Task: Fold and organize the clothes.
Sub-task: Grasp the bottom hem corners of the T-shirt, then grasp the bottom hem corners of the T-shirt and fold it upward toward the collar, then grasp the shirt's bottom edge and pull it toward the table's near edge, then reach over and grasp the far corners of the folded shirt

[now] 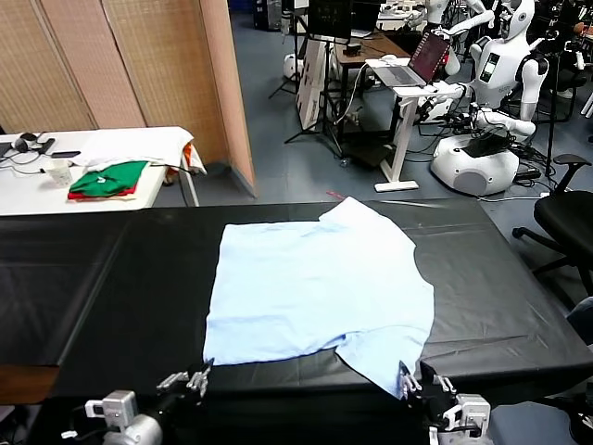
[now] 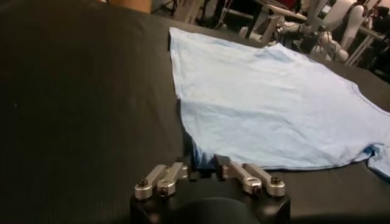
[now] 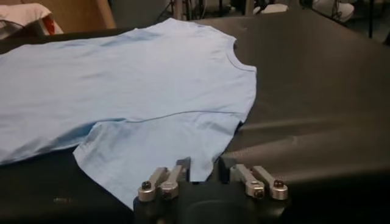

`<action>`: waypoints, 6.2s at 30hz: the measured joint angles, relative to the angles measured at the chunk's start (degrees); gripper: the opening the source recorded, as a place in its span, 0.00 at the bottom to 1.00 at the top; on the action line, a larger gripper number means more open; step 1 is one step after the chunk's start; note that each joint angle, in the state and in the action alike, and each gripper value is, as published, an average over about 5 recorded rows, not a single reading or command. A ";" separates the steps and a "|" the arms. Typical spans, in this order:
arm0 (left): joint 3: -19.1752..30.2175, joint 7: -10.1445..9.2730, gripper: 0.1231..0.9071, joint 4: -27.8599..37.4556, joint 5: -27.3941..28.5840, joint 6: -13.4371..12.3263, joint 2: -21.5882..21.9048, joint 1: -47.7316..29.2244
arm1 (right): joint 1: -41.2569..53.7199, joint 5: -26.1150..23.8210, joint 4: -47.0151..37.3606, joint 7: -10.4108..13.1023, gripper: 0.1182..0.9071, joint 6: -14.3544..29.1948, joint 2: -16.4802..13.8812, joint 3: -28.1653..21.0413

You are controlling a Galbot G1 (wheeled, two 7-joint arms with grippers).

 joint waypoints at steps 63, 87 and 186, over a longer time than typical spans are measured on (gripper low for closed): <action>5.56 -1.63 0.03 11.86 12.67 -9.74 -0.17 -19.63 | 29.93 -3.34 -21.27 -5.24 0.05 9.94 -4.73 -7.89; 4.60 -1.97 1.00 9.03 11.46 -7.53 -1.68 -14.92 | 14.82 5.34 -11.84 -9.49 0.99 5.57 -8.77 3.48; 1.38 -8.74 1.00 8.35 -7.19 3.97 8.15 -24.32 | 47.53 12.58 -23.15 -2.96 1.00 -10.99 -14.19 -12.32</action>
